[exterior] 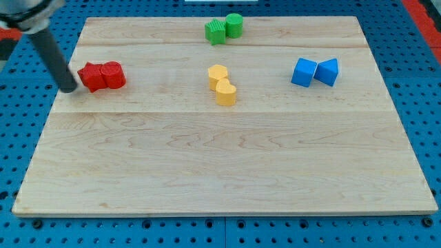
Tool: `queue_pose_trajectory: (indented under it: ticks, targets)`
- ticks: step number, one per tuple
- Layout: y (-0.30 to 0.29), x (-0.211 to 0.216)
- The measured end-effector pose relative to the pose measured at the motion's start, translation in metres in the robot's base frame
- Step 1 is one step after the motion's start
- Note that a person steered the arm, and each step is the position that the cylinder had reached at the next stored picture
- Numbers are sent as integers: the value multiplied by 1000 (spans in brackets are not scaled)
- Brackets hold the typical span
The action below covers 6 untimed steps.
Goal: Move the red blocks above to the yellow hexagon
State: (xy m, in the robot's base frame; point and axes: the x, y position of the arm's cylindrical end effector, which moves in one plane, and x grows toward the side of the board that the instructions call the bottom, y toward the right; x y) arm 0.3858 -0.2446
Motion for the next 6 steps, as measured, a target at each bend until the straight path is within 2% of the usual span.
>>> queue_pose_trajectory:
  ticks: [1, 2, 3, 4, 5, 6]
  targets:
    - [42, -11]
    - [36, -14]
    - [-14, -29]
    - [7, -44]
    - [68, -44]
    - [106, -51]
